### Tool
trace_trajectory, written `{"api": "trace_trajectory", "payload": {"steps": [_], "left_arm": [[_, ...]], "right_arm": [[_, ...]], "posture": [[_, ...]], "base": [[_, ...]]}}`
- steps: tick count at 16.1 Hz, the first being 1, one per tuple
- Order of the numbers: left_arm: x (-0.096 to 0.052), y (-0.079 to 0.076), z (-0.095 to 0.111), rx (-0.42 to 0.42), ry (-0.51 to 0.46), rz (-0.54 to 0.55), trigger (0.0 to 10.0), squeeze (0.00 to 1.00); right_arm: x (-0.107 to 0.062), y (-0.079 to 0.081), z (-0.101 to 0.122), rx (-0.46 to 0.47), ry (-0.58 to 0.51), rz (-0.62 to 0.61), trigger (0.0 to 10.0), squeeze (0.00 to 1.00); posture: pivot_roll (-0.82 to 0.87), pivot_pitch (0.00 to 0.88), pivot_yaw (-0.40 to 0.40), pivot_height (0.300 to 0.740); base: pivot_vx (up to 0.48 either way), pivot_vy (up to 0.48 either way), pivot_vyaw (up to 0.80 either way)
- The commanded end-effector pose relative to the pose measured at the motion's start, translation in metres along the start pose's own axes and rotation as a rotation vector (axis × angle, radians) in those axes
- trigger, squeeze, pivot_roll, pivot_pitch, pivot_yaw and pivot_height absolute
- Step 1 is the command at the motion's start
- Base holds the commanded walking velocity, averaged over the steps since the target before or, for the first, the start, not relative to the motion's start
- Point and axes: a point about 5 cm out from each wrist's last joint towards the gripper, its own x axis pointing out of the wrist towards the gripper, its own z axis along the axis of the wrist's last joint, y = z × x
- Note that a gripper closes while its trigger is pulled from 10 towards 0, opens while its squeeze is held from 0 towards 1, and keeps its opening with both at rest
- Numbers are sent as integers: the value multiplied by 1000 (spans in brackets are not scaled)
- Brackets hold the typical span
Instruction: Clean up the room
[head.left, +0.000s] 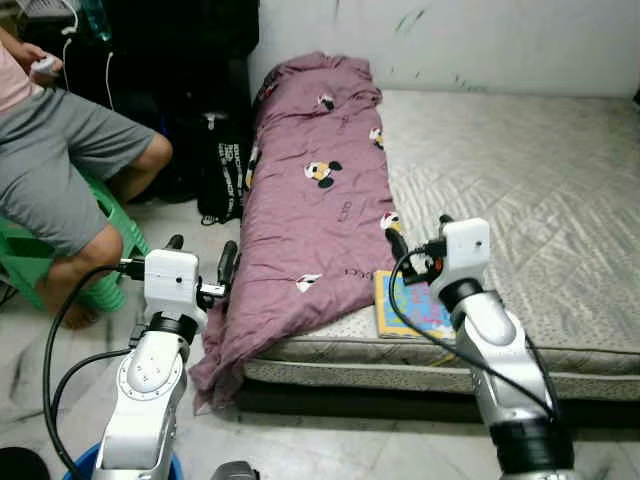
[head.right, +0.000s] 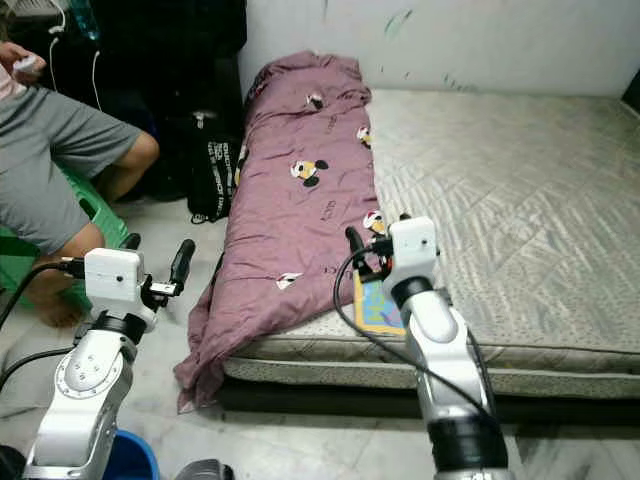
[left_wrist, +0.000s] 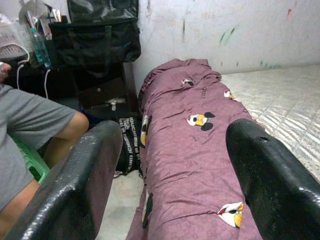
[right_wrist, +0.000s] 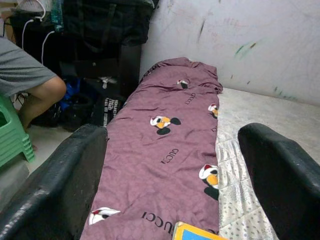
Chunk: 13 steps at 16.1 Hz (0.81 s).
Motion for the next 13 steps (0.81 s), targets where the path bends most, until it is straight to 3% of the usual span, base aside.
{"api": "trace_trajectory", "payload": {"steps": [1, 6, 13], "left_arm": [[2, 1, 3, 3, -12, -11, 10000, 0], [3, 1, 4, 5, -13, -13, 10000, 0], [2, 2, 4, 7, -14, -23, 10000, 0]], "right_arm": [[2, -2, 2, -9, -6, -8, 10000, 0], [6, -2, 3, -25, -14, -13, 10000, 0], [7, 7, 1, -32, -14, -6, 10000, 0]], "posture": [[-19, 0, -30, 740], [-21, 0, -29, 740], [-17, 0, -20, 740]], "base": [[0, 0, 0], [0, 0, 0], [293, 0, 0]]}}
